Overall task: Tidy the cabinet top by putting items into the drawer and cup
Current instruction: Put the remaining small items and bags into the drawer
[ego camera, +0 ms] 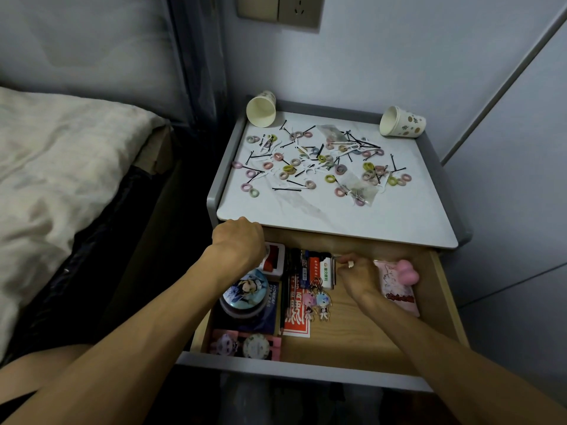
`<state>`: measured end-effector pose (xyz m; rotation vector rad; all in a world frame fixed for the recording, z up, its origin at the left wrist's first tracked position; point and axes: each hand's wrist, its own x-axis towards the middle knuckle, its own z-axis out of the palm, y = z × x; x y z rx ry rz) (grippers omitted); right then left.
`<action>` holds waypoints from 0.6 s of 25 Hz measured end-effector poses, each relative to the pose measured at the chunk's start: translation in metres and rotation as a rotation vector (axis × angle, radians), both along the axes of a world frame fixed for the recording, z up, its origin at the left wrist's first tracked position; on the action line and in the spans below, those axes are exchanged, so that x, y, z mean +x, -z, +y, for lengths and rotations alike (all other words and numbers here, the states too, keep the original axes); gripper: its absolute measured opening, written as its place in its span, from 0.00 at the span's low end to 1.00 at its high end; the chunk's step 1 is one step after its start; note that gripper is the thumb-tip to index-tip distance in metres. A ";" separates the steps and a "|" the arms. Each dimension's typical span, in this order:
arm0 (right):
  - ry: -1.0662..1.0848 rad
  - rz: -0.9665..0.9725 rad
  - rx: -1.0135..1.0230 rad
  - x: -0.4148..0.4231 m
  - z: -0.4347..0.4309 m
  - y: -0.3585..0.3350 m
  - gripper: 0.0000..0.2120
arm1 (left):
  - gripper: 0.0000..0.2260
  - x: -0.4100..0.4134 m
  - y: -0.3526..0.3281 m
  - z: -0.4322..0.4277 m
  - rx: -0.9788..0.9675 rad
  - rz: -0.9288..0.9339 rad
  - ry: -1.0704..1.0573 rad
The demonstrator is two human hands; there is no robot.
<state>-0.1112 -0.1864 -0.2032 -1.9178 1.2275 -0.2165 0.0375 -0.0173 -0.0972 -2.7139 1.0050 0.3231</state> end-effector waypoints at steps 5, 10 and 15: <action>0.002 -0.034 0.209 -0.023 -0.012 -0.009 0.10 | 0.13 -0.001 0.000 -0.001 -0.001 0.009 -0.003; -0.172 -0.042 0.007 -0.034 -0.022 -0.011 0.02 | 0.16 -0.004 -0.001 0.000 0.009 -0.009 -0.001; -0.415 0.108 -0.500 -0.036 -0.016 -0.019 0.07 | 0.18 -0.004 -0.002 0.001 0.058 -0.045 0.032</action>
